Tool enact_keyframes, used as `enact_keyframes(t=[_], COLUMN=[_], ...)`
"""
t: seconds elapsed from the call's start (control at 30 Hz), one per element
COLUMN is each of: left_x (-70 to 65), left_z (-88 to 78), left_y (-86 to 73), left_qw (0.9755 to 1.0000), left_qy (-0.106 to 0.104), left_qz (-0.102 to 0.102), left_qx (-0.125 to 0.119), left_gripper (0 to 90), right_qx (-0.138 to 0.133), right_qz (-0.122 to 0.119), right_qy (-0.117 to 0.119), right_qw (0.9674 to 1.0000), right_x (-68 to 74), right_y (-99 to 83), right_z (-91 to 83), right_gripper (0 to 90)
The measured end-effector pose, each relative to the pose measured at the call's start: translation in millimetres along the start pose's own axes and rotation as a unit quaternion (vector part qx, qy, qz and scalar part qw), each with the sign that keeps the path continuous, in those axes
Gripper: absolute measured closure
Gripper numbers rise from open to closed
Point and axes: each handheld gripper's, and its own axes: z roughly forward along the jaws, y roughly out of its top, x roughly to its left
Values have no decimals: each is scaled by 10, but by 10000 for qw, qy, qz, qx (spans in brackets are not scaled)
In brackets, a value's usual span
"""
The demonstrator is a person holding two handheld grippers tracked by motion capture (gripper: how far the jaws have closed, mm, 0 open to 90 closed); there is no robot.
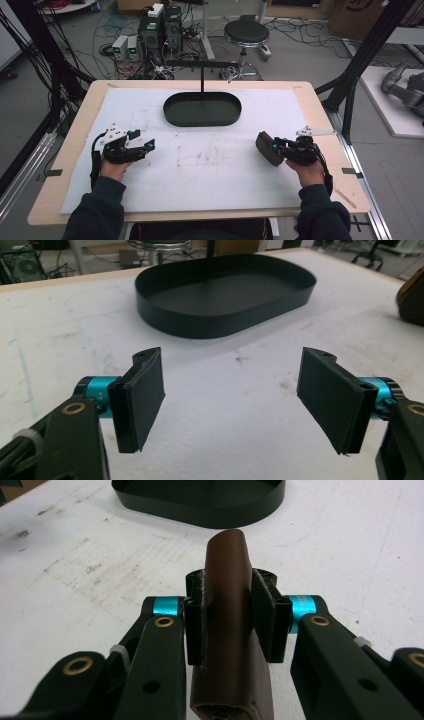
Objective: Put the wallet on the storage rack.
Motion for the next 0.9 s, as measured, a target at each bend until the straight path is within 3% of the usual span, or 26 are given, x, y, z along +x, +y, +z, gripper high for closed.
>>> enact_keyframes(t=[0.2,0.33,0.47,0.63,0.73,0.9], left_x=[-305,-584,-905,-1223,-1380,-1622], left_z=[258,629,998,1435,1713,2062], left_y=[236,479,711,823,829,837], left_qw=[9987,9967,9935,9903,9882,9841], left_qy=[-440,-759,-1042,-1309,-1489,-1669], left_qz=[133,170,393,470,335,410], left_qx=[-198,-241,-231,-17,158,443], left_gripper=[270,264,253,245,245,245], right_qx=[26,31,11,-24,-27,-23], right_qz=[-196,-268,-433,-520,-571,-611], right_qy=[72,69,46,21,64,90], right_qw=[9998,9996,9991,9986,9983,9981], right_x=[21,25,42,33,37,41], right_y=[9,9,23,34,34,36], right_z=[26,27,49,61,66,74], right_gripper=[703,701,697,697,697,697])
